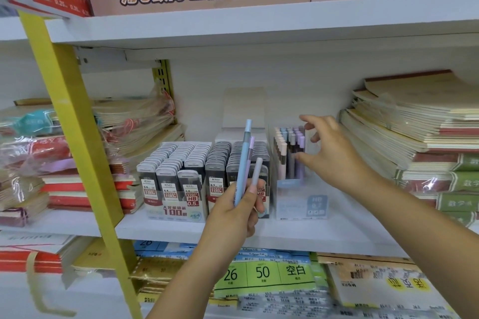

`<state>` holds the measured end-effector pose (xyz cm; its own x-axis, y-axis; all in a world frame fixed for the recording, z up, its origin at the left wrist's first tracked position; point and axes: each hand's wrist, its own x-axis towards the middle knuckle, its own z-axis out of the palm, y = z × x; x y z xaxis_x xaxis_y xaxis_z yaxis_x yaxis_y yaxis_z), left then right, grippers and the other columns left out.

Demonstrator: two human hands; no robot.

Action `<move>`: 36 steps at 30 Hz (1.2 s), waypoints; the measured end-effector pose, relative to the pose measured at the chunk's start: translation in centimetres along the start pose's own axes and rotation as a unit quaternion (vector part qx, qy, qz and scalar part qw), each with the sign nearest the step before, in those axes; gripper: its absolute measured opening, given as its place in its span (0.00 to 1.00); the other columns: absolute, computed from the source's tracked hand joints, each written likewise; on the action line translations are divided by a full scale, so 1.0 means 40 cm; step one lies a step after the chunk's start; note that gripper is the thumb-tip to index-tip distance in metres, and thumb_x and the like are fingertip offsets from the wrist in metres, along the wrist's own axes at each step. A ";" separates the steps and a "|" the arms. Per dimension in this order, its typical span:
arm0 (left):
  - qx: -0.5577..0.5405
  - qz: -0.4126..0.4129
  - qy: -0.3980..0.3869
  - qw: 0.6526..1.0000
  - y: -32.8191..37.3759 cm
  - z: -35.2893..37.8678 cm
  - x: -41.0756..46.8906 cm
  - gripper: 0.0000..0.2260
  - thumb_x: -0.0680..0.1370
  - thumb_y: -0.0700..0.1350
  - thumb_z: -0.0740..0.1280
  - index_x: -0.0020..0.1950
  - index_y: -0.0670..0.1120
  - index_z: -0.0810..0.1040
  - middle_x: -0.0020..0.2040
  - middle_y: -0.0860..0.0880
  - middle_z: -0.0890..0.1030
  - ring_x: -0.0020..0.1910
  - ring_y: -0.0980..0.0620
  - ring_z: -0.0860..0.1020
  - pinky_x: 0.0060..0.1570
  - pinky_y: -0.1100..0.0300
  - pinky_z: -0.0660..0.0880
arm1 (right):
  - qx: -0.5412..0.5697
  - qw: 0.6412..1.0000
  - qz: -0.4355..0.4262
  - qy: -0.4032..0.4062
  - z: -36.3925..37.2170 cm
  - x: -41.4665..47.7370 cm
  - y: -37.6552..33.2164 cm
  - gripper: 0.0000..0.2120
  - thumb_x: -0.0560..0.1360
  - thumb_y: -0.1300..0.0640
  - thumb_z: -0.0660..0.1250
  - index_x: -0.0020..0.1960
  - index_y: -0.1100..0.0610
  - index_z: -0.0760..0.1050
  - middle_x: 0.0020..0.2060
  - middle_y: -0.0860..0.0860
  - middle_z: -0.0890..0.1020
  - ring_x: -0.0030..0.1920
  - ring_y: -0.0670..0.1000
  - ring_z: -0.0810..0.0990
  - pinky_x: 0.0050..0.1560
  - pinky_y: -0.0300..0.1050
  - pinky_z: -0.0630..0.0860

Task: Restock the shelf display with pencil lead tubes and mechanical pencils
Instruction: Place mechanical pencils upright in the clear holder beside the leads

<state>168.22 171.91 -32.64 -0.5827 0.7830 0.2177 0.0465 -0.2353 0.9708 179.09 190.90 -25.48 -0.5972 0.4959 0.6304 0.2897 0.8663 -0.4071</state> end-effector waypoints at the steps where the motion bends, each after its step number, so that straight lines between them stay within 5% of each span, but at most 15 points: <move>1: -0.001 0.001 -0.002 1.000 0.002 0.002 0.000 0.10 0.84 0.49 0.60 0.57 0.48 0.80 0.36 0.52 0.77 0.27 0.56 0.66 0.28 0.64 0.65 | 0.020 0.999 0.008 0.027 -0.008 -0.009 -0.004 0.29 0.73 0.61 0.72 0.71 0.50 0.67 0.56 0.45 0.68 0.53 0.46 0.72 0.53 0.35 0.68; 5: -0.015 0.011 -0.030 0.999 0.014 0.022 -0.005 0.10 0.84 0.48 0.60 0.56 0.51 0.82 0.35 0.52 0.78 0.28 0.57 0.67 0.28 0.64 0.65 | 0.110 0.991 -0.015 0.080 -0.035 -0.067 -0.052 0.13 0.78 0.59 0.65 0.60 0.47 0.76 0.48 0.41 0.76 0.46 0.40 0.75 0.43 0.27 0.69; 11: 0.008 0.019 -0.072 0.997 0.030 0.061 -0.020 0.10 0.85 0.49 0.60 0.57 0.49 0.81 0.36 0.52 0.78 0.30 0.56 0.70 0.31 0.64 0.69 | 0.340 0.932 0.063 -0.104 -0.025 -0.117 -0.121 0.10 0.77 0.60 0.68 0.57 0.53 0.80 0.44 0.53 0.85 0.45 0.48 0.83 0.50 0.35 0.78; 16: 0.002 -0.003 -0.073 0.997 0.031 0.051 -0.034 0.11 0.84 0.48 0.60 0.63 0.47 0.78 0.40 0.50 0.84 0.34 0.54 0.78 0.36 0.61 0.77 | 0.414 0.905 0.096 0.020 -0.066 -0.108 -0.111 0.05 0.78 0.60 0.66 0.50 0.51 0.78 0.40 0.49 0.85 0.39 0.47 0.84 0.36 0.35 0.77; 20: 0.031 -0.003 -0.049 0.998 0.023 0.031 -0.039 0.10 0.85 0.49 0.60 0.58 0.52 0.80 0.38 0.53 0.81 0.29 0.57 0.71 0.30 0.62 0.73 | 0.416 0.898 0.068 0.128 -0.125 -0.085 -0.094 0.06 0.80 0.60 0.63 0.49 0.49 0.74 0.41 0.53 0.83 0.39 0.52 0.84 0.36 0.38 0.79; 24: 0.004 0.017 -0.031 0.999 0.027 0.042 -0.038 0.09 0.84 0.50 0.60 0.57 0.59 0.79 0.43 0.51 0.84 0.30 0.56 0.72 0.28 0.62 0.72 | 0.445 0.886 0.076 0.101 -0.129 -0.093 -0.093 0.03 0.79 0.62 0.64 0.50 0.55 0.73 0.38 0.53 0.84 0.38 0.53 0.85 0.37 0.41 0.81; 29: -0.036 0.042 0.034 0.998 0.040 0.038 -0.026 0.09 0.84 0.50 0.61 0.54 0.48 0.78 0.41 0.49 0.84 0.30 0.56 0.74 0.26 0.64 0.71 | 0.469 0.873 0.123 0.040 -0.100 -0.144 -0.084 0.04 0.77 0.66 0.65 0.49 0.60 0.73 0.40 0.56 0.85 0.40 0.58 0.86 0.40 0.42 0.83; 31: -0.039 0.048 0.049 0.997 0.049 0.023 -0.022 0.08 0.84 0.48 0.60 0.51 0.47 0.76 0.36 0.51 0.79 0.29 0.57 0.72 0.25 0.65 0.69 | 0.423 0.898 0.117 -0.021 -0.094 -0.157 -0.081 0.05 0.76 0.66 0.67 0.49 0.58 0.77 0.41 0.53 0.85 0.42 0.53 0.86 0.42 0.37 0.81; 34: -0.017 0.057 0.057 0.997 0.070 0.002 -0.018 0.08 0.85 0.47 0.59 0.49 0.47 0.74 0.32 0.56 0.74 0.27 0.59 0.68 0.25 0.66 0.66 | 0.214 0.966 0.046 -0.134 -0.092 -0.160 -0.087 0.08 0.74 0.60 0.71 0.49 0.48 0.81 0.41 0.42 0.84 0.43 0.40 0.81 0.45 0.29 0.76; 36: 0.015 0.066 0.046 0.997 0.080 -0.001 -0.018 0.08 0.85 0.46 0.59 0.47 0.48 0.75 0.30 0.57 0.72 0.26 0.59 0.66 0.24 0.66 0.65 | 0.151 0.976 0.002 -0.156 -0.088 -0.155 -0.111 0.10 0.74 0.57 0.72 0.49 0.42 0.80 0.41 0.39 0.84 0.44 0.37 0.80 0.46 0.28 0.74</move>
<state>168.76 170.55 -29.69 -0.6412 0.6904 0.3350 0.1515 -0.3140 0.9373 184.12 184.18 -25.24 -0.8089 0.4164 0.4150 0.0879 0.7837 -0.6149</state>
